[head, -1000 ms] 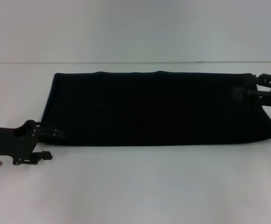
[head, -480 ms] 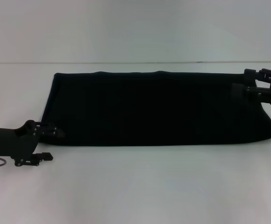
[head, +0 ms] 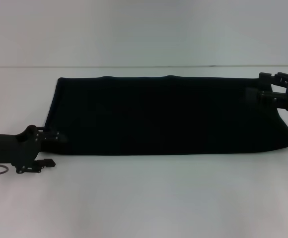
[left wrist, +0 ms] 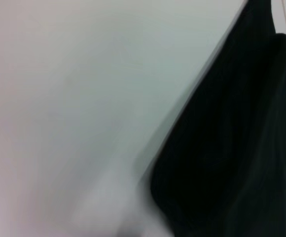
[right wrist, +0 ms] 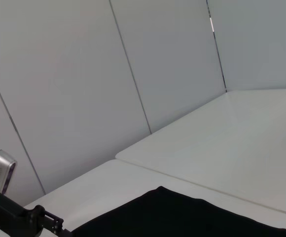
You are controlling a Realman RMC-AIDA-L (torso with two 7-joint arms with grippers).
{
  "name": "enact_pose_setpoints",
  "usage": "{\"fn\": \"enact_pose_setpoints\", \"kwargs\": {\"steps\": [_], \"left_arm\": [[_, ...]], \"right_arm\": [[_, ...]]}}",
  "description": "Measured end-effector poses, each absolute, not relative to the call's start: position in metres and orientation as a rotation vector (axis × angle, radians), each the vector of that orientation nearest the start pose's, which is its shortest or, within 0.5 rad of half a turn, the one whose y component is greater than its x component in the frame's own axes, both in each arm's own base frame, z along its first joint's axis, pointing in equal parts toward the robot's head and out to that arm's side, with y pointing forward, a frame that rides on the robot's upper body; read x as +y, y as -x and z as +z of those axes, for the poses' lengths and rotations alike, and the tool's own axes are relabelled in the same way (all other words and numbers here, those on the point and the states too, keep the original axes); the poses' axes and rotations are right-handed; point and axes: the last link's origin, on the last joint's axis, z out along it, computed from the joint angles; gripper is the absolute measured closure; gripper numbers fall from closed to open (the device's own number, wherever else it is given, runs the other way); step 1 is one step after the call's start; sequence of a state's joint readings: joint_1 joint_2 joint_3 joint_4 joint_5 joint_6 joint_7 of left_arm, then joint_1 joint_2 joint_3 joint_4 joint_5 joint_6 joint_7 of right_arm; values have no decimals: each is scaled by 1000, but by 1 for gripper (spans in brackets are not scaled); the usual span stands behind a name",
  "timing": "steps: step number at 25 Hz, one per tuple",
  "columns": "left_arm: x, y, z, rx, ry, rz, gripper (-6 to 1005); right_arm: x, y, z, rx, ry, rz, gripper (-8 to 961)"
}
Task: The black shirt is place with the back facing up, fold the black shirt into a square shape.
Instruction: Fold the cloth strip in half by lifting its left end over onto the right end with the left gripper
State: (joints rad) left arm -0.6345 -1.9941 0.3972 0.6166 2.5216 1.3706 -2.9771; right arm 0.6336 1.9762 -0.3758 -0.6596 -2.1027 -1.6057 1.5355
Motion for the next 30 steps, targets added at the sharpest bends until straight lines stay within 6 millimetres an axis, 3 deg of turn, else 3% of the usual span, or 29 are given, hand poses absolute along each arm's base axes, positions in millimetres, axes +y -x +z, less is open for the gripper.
{"fn": "enact_pose_setpoints", "kwargs": {"steps": [30], "left_arm": [[371, 336, 39, 2967, -1696, 713, 262]], "right_arm": [[370, -266, 78, 749, 2485, 815, 46]]}}
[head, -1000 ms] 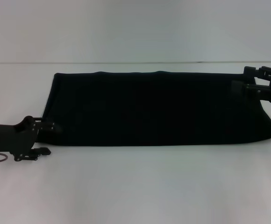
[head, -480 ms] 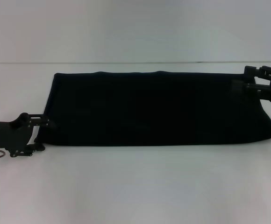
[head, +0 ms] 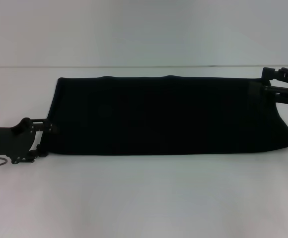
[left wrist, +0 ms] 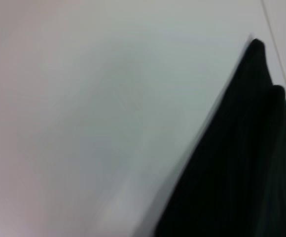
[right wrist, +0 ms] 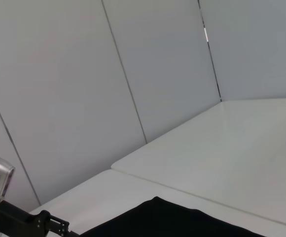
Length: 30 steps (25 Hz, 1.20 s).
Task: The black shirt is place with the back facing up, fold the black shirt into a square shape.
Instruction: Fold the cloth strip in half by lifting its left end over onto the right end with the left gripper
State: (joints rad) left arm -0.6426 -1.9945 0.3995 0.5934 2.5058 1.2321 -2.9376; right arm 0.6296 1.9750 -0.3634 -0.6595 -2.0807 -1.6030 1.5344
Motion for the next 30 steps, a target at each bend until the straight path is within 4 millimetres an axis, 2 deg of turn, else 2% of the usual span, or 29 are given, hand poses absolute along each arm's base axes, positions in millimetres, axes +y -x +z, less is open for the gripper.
{"fn": "enact_pose_setpoints", "kwargs": {"steps": [12, 30], "left_arm": [[379, 331, 38, 2921, -1811, 750, 264], [378, 330, 38, 2798, -2032, 698, 267]], "right_arm": [[370, -267, 82, 746, 2472, 828, 49], [370, -267, 84, 742, 2464, 836, 54]]}}
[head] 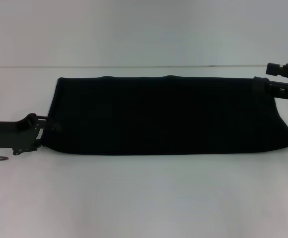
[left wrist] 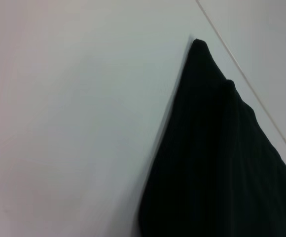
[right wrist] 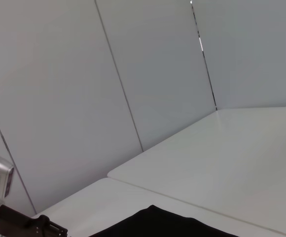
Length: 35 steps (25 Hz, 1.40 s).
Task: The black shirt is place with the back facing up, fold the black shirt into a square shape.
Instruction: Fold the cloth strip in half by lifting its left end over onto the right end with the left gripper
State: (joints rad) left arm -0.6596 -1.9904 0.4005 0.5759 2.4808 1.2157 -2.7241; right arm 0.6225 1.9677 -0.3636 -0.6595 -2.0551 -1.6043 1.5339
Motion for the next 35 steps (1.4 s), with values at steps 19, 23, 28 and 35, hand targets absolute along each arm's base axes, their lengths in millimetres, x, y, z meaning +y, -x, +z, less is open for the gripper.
{"fn": "enact_pose_setpoints", "kwargs": {"steps": [19, 23, 28, 35], "left_arm": [[373, 331, 30, 2703, -2181, 592, 938], [372, 329, 31, 2596, -2312, 559, 966], [370, 331, 41, 2470, -2500, 532, 966], [360, 350, 69, 2453, -2647, 473, 966]], "right_arm": [[371, -266, 86, 733, 2455, 847, 59], [370, -264, 83, 737, 2447, 870, 60], [372, -262, 80, 752, 2402, 922, 61], [376, -256, 70, 778, 2351, 987, 63]]}}
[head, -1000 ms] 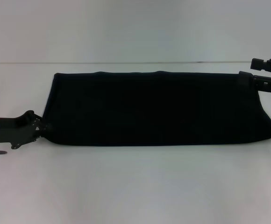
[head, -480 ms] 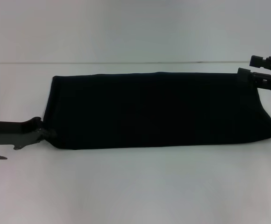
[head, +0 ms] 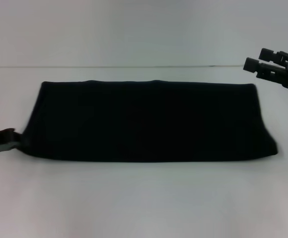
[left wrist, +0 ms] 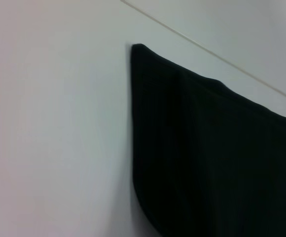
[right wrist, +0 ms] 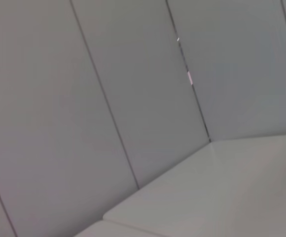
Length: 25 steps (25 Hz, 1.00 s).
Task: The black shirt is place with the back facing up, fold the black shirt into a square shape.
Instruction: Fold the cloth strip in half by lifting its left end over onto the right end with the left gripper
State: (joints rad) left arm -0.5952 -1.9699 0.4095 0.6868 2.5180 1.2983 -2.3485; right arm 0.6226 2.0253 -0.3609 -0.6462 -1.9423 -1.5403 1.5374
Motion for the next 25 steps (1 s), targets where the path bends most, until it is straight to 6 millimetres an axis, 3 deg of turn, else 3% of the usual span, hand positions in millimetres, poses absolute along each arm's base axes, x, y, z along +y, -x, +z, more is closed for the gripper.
{"fn": "enact_pose_setpoints", "kwargs": {"steps": [10, 16, 20, 25], "left_arm": [[337, 379, 117, -1732, 1830, -222, 966], [337, 376, 130, -1714, 1846, -180, 967], [351, 349, 126, -1719, 1961, -225, 967], [384, 267, 101, -1684, 2297, -458, 967]], "right_arm": [[383, -249, 57, 801, 2332, 1003, 65], [383, -253, 61, 814, 2314, 1006, 67], [382, -258, 69, 814, 2287, 1010, 68], [379, -271, 87, 789, 2221, 1011, 69]]}}
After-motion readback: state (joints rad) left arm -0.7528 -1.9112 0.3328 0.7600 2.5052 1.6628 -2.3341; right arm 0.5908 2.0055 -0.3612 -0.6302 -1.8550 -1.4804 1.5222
